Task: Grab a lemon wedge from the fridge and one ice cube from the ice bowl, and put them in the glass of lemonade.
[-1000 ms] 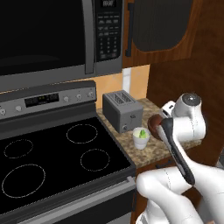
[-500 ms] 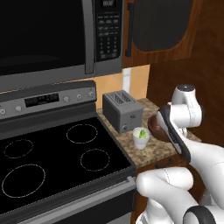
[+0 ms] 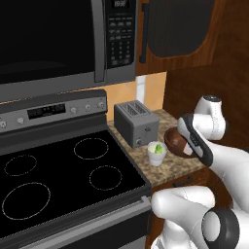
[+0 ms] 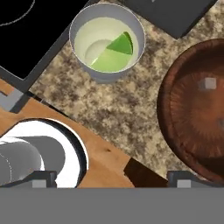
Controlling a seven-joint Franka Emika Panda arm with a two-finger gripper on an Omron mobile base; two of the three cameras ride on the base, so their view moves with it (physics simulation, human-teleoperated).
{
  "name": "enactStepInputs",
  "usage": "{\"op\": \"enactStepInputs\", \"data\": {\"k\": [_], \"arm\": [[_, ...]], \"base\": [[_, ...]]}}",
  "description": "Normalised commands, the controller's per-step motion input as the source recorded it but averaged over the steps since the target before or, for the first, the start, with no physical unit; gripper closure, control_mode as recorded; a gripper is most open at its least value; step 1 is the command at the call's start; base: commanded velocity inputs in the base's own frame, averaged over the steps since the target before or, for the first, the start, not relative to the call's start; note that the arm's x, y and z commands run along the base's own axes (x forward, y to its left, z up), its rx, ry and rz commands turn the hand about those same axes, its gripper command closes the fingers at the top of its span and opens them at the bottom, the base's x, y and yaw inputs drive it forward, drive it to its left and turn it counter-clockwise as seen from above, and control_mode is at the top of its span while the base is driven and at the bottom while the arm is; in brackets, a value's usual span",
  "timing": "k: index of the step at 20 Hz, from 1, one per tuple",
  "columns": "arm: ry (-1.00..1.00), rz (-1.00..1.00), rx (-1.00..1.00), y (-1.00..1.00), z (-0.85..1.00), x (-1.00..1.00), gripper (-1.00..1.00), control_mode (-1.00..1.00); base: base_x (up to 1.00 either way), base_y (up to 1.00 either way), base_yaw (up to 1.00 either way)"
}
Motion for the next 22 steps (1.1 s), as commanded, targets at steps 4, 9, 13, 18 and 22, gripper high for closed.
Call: {"op": "enactStepInputs", "data": {"k": [4,9,13,18,22], "arm": [[-0.02,-0.48,0.03,0.0,-0.23,0.46,-1.0,-1.0],[0.0,-0.31,0.01,-0.01,-0.02,0.59,-1.0,-1.0],[0.0,-0.01,0.05,-0.29,0.01,0.18,-1.0,-1.0],[0.03,-0.09,-0.01,-0.4,-0.13,0.01,-1.0,-1.0],[0.0,-0.29,0.0,-0.17,-0.24,0.0,-1.0,-1.0]], "base": [[0.0,0.0,0.0],[0.0,0.0,0.0],[0.0,0.0,0.0],[0.0,0.0,0.0],[0.0,0.0,0.0]]}}
